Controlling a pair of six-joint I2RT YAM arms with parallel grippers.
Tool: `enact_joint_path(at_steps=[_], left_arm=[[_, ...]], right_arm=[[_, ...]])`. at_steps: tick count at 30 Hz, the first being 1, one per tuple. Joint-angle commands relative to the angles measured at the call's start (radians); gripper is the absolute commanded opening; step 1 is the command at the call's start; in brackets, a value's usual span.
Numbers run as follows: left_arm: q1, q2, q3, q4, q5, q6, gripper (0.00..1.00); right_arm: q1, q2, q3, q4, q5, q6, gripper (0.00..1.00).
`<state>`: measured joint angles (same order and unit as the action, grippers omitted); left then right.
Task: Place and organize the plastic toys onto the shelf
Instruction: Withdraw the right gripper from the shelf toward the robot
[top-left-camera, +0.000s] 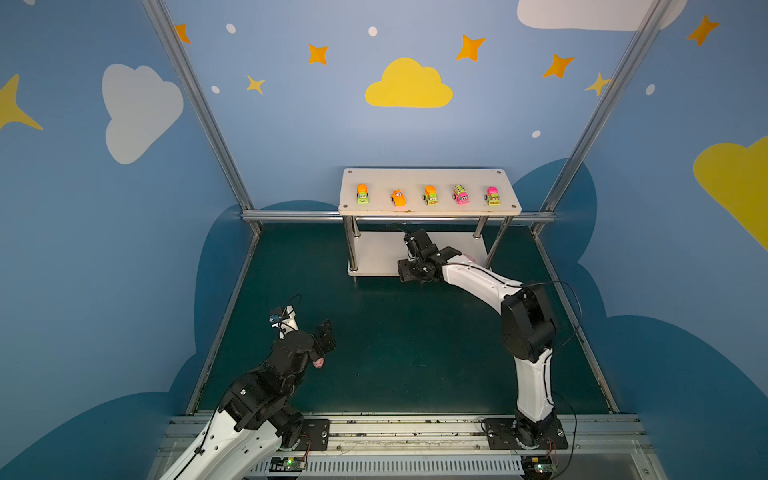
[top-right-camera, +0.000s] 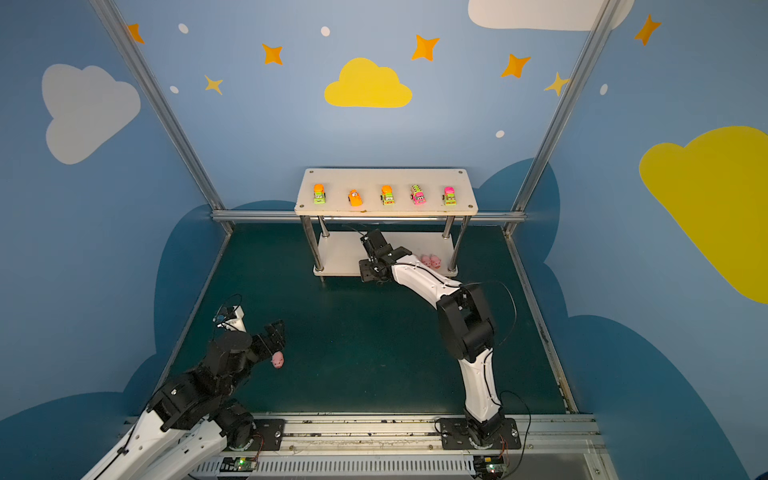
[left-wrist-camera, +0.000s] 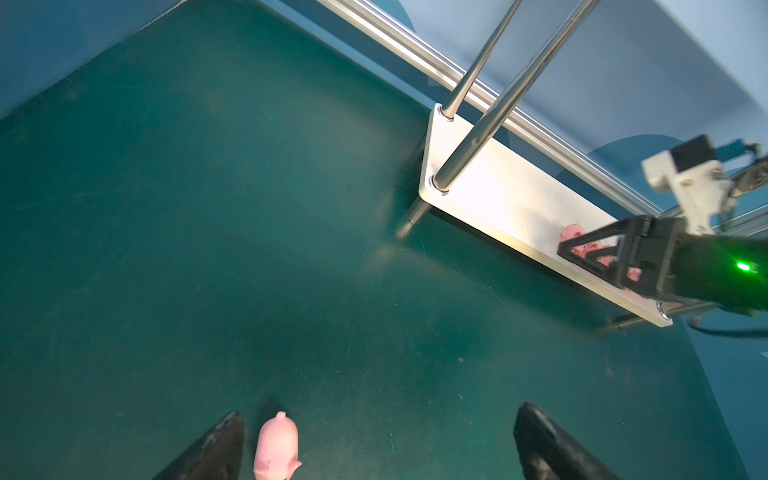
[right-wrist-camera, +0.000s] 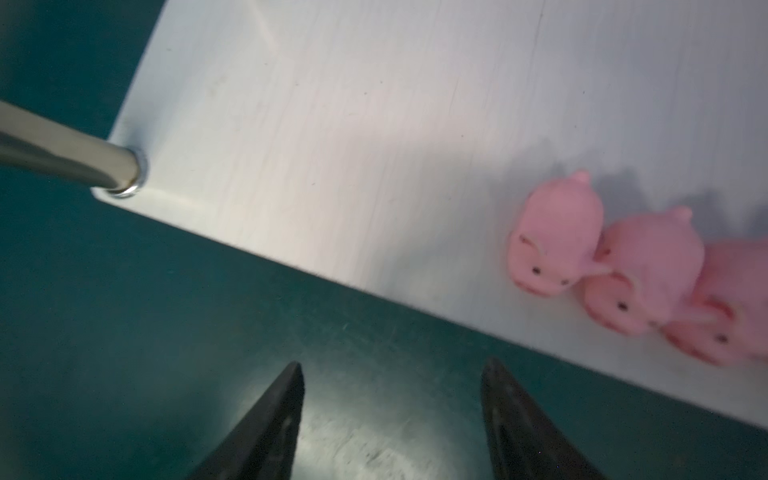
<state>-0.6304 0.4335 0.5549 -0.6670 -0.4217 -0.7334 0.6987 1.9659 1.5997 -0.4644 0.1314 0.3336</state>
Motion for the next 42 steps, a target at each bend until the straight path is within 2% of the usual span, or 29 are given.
enact_joint_path(at_steps=[1, 7, 13, 19, 26, 31, 38, 42], left_arm=[[0.001, -0.002, -0.026, -0.058, -0.012, -0.052, 1.0], [0.001, 0.035, -0.068, -0.121, 0.027, -0.164, 1.0], [-0.012, 0.024, -0.153, -0.106, 0.071, -0.248, 0.94], [-0.087, 0.039, -0.244, -0.09, 0.003, -0.344, 0.91], [-0.171, 0.137, -0.253, -0.071, -0.061, -0.391, 0.87], [-0.176, 0.227, -0.24, -0.032, -0.071, -0.372, 0.83], [-0.179, 0.357, -0.217, 0.013, -0.073, -0.367, 0.69], [-0.179, 0.411, -0.219, 0.064, -0.074, -0.356, 0.67]], right_arm=[[0.034, -0.107, -0.079, 0.027, -0.01, 0.022, 0.74], [0.109, -0.297, -0.263, 0.028, -0.037, 0.042, 0.79], [0.201, -0.513, -0.461, 0.042, -0.076, 0.079, 0.82], [0.266, -0.672, -0.686, 0.147, -0.107, 0.137, 0.82], [0.278, -0.736, -0.8, 0.192, -0.119, 0.167, 0.82], [0.285, -0.752, -0.833, 0.22, -0.152, 0.182, 0.82], [0.295, -0.774, -0.886, 0.259, -0.183, 0.2, 0.82], [0.297, -0.787, -0.905, 0.258, -0.181, 0.202, 0.82]])
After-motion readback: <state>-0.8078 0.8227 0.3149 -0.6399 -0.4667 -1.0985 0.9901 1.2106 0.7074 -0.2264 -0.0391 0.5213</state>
